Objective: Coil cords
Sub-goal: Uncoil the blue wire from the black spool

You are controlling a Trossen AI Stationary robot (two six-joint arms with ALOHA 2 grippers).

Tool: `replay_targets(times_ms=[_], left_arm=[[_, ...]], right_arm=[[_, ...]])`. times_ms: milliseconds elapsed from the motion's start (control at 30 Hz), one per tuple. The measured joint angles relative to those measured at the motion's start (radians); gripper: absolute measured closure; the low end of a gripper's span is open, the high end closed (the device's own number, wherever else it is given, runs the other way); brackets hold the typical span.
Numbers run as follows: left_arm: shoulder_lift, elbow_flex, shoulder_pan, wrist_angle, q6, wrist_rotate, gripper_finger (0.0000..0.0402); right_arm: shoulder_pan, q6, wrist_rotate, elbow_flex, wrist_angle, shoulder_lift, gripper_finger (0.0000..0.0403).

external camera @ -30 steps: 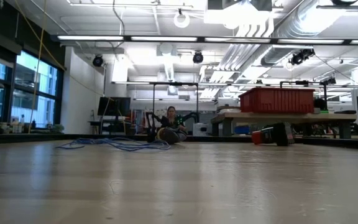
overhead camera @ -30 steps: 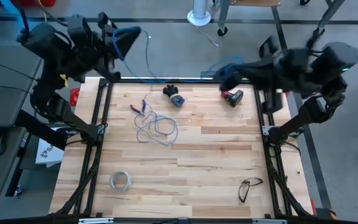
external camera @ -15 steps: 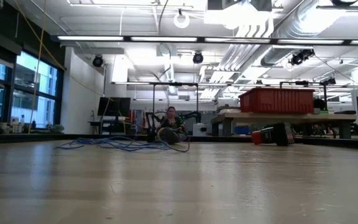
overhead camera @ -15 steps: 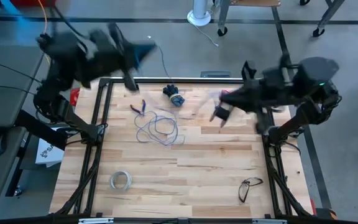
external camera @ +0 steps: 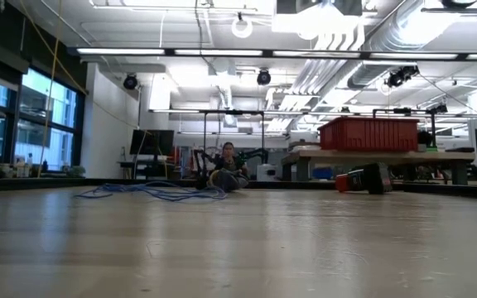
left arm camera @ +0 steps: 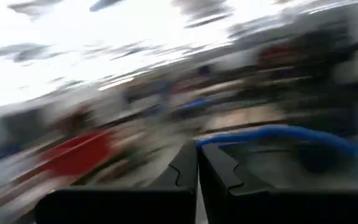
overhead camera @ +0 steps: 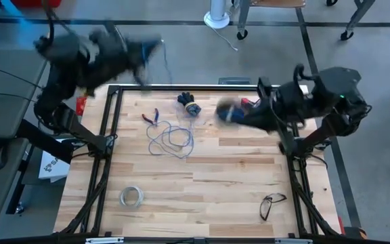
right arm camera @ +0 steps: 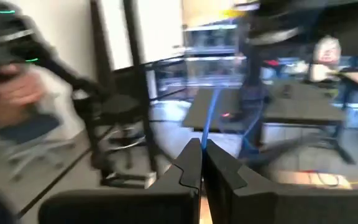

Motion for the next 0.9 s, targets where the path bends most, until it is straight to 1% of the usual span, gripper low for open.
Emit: replay_targets(times_ms=[33, 67, 133, 233, 267, 333, 367, 400, 467, 533, 600, 700, 767, 833, 900], left_arm=[[0.003, 0.001, 0.009, 0.013, 0.001, -0.045, 0.0401], [0.003, 0.001, 0.013, 0.004, 0.011, -0.036, 0.0401], [0.002, 0.002, -0.003, -0.001, 0.025, 0.036, 0.0401], [0.006, 0.0, 0.009, 0.025, -0.031, 0.059, 0.0401], [0.006, 0.0, 0.016, 0.025, -0.037, 0.059, 0.0401], [0.004, 0.0, 0.006, 0.012, -0.046, 0.059, 0.0401], [0.003, 0.001, -0.006, 0.01, -0.058, 0.063, 0.0401], [0.002, 0.002, -0.012, 0.013, -0.074, 0.076, 0.0401], [0.003, 0.003, -0.005, 0.015, -0.082, 0.089, 0.0401], [0.003, 0.002, -0.003, 0.01, -0.07, 0.069, 0.0401], [0.001, 0.003, -0.021, -0.002, -0.082, 0.051, 0.0401], [0.0, 0.004, -0.018, 0.012, -0.102, 0.077, 0.0401], [0.001, 0.003, -0.01, 0.01, -0.103, 0.069, 0.0401], [0.001, 0.003, -0.018, 0.004, -0.106, 0.052, 0.0401], [0.001, 0.003, -0.026, 0.021, -0.106, 0.059, 0.0401]], right_arm=[[0.004, 0.015, 0.006, 0.0, -0.018, -0.002, 0.0403], [0.012, 0.042, 0.036, 0.0, -0.034, -0.003, 0.0403], [0.014, 0.057, 0.078, 0.001, -0.047, 0.0, 0.0403], [-0.01, 0.024, 0.104, -0.001, -0.021, 0.003, 0.0403], [-0.009, 0.016, 0.134, -0.001, -0.019, -0.001, 0.0402], [0.002, 0.017, 0.249, 0.001, -0.034, -0.009, 0.0398], [0.001, 0.017, 0.286, 0.002, -0.051, -0.01, 0.0393], [-0.007, 0.015, 0.299, 0.002, -0.076, -0.01, 0.0384], [-0.037, 0.006, 0.279, 0.002, -0.122, -0.004, 0.0358], [-0.045, 0.019, 0.278, 0.001, -0.23, 0.009, 0.0322], [-0.04, 0.052, 0.344, 0.0, -0.379, 0.028, 0.0284], [-0.056, 0.074, 0.463, 0.0, -0.596, 0.068, 0.023], [-0.066, 0.107, 0.483, -0.001, -0.717, 0.097, 0.0204], [-0.072, 0.13, 0.477, -0.036, -0.694, 0.11, 0.0191], [-0.065, 0.128, 0.432, -0.088, -0.625, 0.105, 0.0192]])
